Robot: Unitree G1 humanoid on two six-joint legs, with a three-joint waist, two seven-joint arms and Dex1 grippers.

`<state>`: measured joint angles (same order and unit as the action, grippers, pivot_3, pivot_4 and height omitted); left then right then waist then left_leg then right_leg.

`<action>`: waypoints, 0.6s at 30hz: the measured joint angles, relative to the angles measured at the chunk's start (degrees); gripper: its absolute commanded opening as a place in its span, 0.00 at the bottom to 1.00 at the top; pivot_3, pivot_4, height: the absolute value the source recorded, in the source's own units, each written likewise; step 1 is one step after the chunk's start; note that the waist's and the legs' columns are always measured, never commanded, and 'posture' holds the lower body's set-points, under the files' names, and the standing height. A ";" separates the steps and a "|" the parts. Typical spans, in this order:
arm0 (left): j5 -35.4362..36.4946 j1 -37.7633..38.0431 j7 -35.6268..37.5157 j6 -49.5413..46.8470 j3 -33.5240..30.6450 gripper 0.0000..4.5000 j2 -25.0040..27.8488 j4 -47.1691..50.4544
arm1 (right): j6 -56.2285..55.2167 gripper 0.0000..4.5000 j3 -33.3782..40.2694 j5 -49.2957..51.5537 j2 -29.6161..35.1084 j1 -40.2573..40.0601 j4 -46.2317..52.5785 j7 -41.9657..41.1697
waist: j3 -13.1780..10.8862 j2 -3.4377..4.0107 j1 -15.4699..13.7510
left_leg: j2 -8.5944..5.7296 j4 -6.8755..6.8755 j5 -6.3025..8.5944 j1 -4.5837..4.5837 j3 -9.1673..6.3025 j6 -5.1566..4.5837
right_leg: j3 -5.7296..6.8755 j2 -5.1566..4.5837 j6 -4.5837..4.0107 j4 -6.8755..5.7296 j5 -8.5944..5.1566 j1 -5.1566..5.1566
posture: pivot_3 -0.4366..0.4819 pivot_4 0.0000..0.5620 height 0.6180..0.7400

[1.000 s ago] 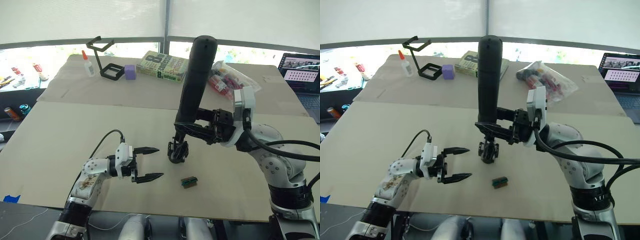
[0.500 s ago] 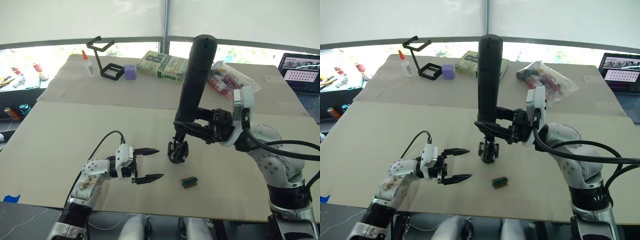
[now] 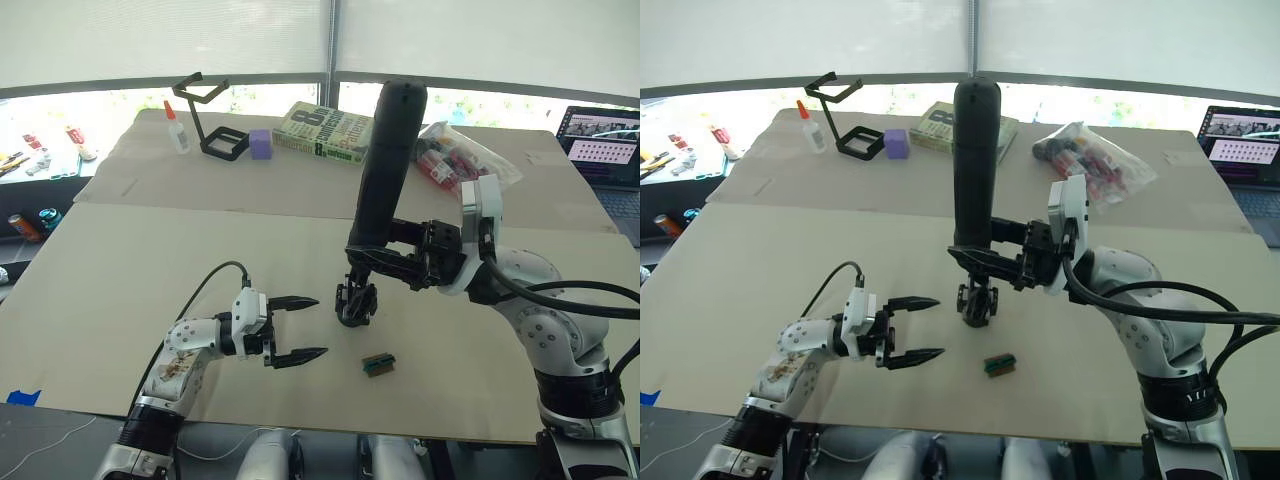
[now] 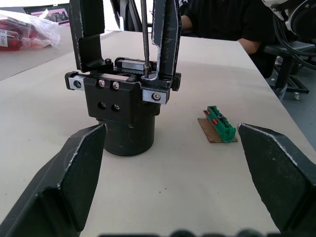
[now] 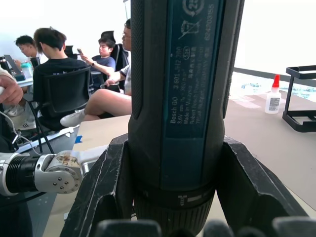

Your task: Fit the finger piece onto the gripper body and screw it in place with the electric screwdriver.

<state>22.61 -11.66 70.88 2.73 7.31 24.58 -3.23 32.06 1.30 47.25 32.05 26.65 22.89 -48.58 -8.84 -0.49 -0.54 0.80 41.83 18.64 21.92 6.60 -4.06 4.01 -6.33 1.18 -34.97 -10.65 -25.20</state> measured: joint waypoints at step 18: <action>-6.93 -4.22 -5.00 0.11 3.44 1.00 -2.87 -5.71 | 0.02 0.43 -0.21 -1.25 -0.37 0.23 -0.04 -0.22 | 0.00 0.00 -0.11 | -0.01 0.01 0.00 0.01 0.00 -0.01 | 0.01 0.01 0.00 -0.01 0.00 0.01 | 0.48 0.27 1.00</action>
<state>15.68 -15.88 65.88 2.85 10.76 21.70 -8.94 32.08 1.09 46.00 31.68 26.89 22.86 -48.80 -8.84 -0.49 -0.65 0.78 41.84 18.64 21.93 6.60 -4.07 4.02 -6.32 1.18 -34.98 -10.64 -25.19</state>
